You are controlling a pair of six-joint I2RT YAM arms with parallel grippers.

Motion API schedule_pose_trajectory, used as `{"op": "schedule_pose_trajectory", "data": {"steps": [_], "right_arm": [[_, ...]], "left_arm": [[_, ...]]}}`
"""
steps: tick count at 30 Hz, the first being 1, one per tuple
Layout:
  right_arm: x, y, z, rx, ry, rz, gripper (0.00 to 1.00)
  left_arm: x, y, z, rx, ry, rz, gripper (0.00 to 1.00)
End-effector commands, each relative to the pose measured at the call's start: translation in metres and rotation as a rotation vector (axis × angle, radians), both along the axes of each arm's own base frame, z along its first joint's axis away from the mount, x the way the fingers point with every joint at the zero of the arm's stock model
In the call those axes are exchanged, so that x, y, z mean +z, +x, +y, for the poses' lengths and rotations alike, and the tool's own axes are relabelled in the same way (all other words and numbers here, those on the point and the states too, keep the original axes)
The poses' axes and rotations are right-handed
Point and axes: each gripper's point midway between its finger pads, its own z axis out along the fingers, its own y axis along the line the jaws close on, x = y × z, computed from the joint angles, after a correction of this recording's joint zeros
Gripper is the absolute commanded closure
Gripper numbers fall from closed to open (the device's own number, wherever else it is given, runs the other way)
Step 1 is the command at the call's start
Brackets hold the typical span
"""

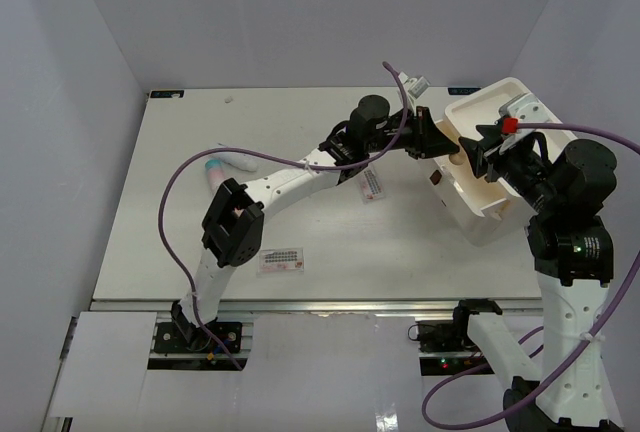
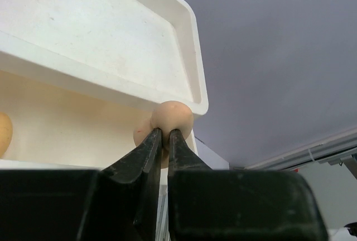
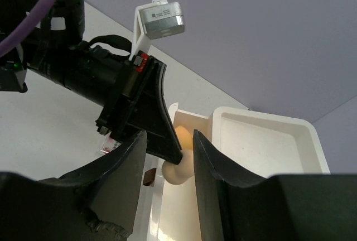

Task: Organize the makeup

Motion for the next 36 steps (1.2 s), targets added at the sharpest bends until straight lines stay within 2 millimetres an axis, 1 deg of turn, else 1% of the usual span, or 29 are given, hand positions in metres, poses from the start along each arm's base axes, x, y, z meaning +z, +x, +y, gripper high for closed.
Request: {"op": "schedule_pose_trajectory", "data": {"steps": [1, 3, 6, 7, 9, 11, 13, 15, 18, 22, 24, 25, 26, 27, 30, 31, 32, 33, 36], "right_arm": [[0.023, -0.005, -0.006, -0.044, 0.025, -0.072, 0.54], [0.021, -0.005, -0.007, -0.047, 0.024, -0.069, 0.54], [0.017, -0.005, -0.006, -0.041, 0.025, -0.059, 0.54], [0.016, -0.003, -0.009, -0.055, 0.025, -0.057, 0.54], [0.014, -0.002, -0.011, -0.059, 0.026, -0.053, 0.54], [0.012, -0.002, -0.010, -0.051, 0.026, -0.047, 0.53], [0.010, -0.003, -0.007, -0.035, 0.027, -0.042, 0.53], [0.009, -0.004, -0.004, -0.012, 0.027, -0.037, 0.53], [0.005, -0.008, 0.004, 0.041, 0.022, -0.030, 0.53], [-0.002, -0.023, 0.027, 0.212, -0.018, -0.025, 0.52], [-0.010, -0.038, 0.044, 0.356, -0.055, -0.018, 0.51], [-0.013, -0.044, 0.050, 0.412, -0.067, -0.017, 0.51], [-0.018, -0.053, 0.059, 0.492, -0.062, 0.005, 0.51], [-0.022, -0.057, 0.064, 0.540, -0.058, 0.015, 0.51], [-0.033, -0.061, 0.073, 0.641, -0.033, 0.048, 0.51], [-0.037, -0.061, 0.076, 0.674, -0.013, 0.072, 0.50], [-0.042, -0.061, 0.080, 0.706, 0.006, 0.095, 0.50], [-0.048, -0.058, 0.084, 0.740, 0.025, 0.115, 0.50], [-0.068, -0.057, 0.117, 0.833, 0.020, 0.192, 0.49]], "left_arm": [[0.026, 0.005, -0.007, 0.025, -0.039, 0.005, 0.92], [0.014, 0.009, -0.011, 0.036, -0.014, 0.029, 0.85], [0.008, 0.010, -0.012, 0.037, 0.001, 0.041, 0.70], [0.007, 0.010, -0.012, 0.037, 0.005, 0.043, 0.63], [0.008, 0.011, -0.011, 0.043, 0.009, 0.040, 0.55], [0.011, 0.011, -0.009, 0.053, 0.012, 0.030, 0.42], [0.016, 0.012, -0.006, 0.066, 0.013, 0.022, 0.32], [0.020, 0.011, -0.004, 0.069, 0.014, 0.009, 0.28], [0.034, 0.010, 0.003, 0.085, 0.010, -0.030, 0.28], [0.061, 0.012, 0.030, 0.142, 0.007, -0.095, 0.28], [0.046, 0.019, 0.054, 0.178, 0.065, -0.108, 0.28], [0.047, 0.020, 0.068, 0.192, 0.076, -0.117, 0.28], [0.064, 0.023, 0.093, 0.227, 0.065, -0.151, 0.28], [0.062, 0.024, 0.114, 0.251, 0.081, -0.154, 0.28], [0.049, 0.026, 0.179, 0.341, 0.129, -0.159, 0.28], [0.030, 0.024, 0.201, 0.371, 0.166, -0.144, 0.26], [0.019, 0.021, 0.225, 0.406, 0.194, -0.141, 0.25], [0.028, 0.018, 0.252, 0.457, 0.200, -0.168, 0.24], [0.011, 0.004, 0.316, 0.601, 0.285, -0.213, 0.16]]}}
